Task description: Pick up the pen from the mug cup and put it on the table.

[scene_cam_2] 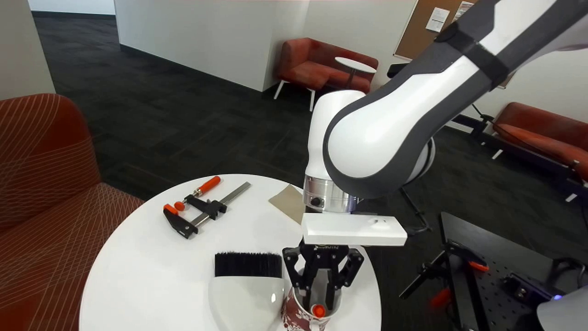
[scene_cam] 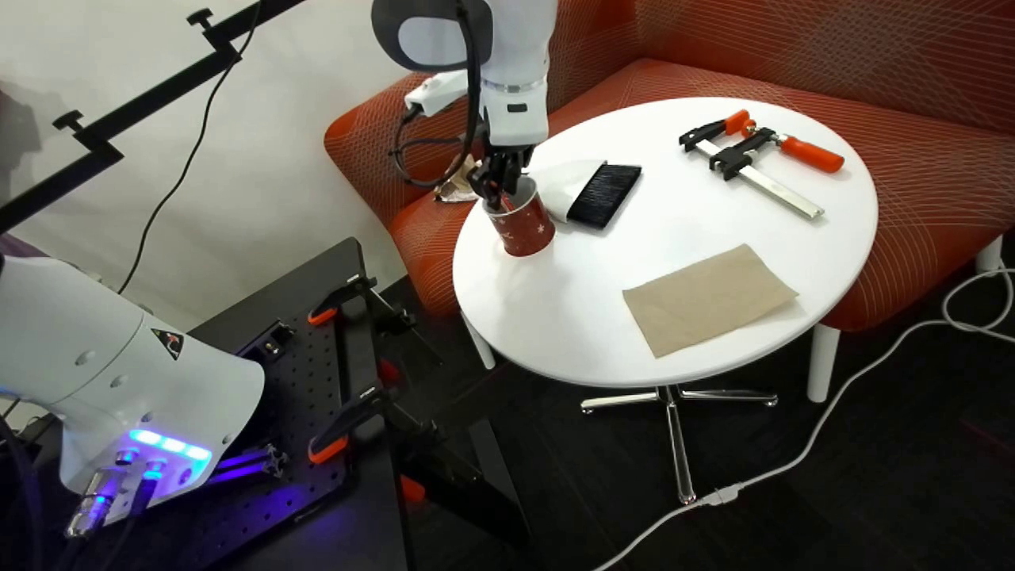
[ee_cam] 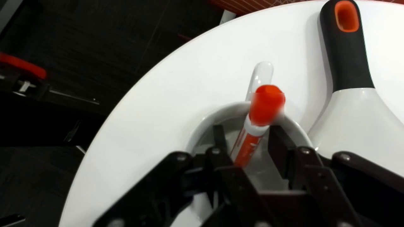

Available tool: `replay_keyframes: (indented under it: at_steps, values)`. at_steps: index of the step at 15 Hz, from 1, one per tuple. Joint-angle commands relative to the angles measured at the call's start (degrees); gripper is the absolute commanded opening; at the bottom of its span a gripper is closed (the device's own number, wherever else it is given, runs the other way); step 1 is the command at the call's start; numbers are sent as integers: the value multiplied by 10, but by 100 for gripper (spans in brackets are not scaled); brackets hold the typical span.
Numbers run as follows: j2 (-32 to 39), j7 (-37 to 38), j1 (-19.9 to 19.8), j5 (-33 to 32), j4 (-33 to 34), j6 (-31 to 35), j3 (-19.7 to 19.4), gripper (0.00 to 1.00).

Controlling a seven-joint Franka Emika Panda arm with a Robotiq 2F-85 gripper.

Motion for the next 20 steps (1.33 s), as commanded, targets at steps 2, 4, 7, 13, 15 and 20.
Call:
replay_keyframes:
  at_steps: [2, 4, 7, 13, 15, 20]
  values:
    - [14, -3, -7, 16, 23, -34, 5, 8]
    - [17, -1, -6, 15, 27, -40, 4, 1]
    - [7, 1, -7, 14, 20, -48, 1, 5]
    - [-61, 4, -2, 5, -23, -61, -5, 5]
    - [-98, 10, 3, -1, -44, -63, -8, 5]
    - [-222, 47, 26, -59, -112, -36, -17, 5]
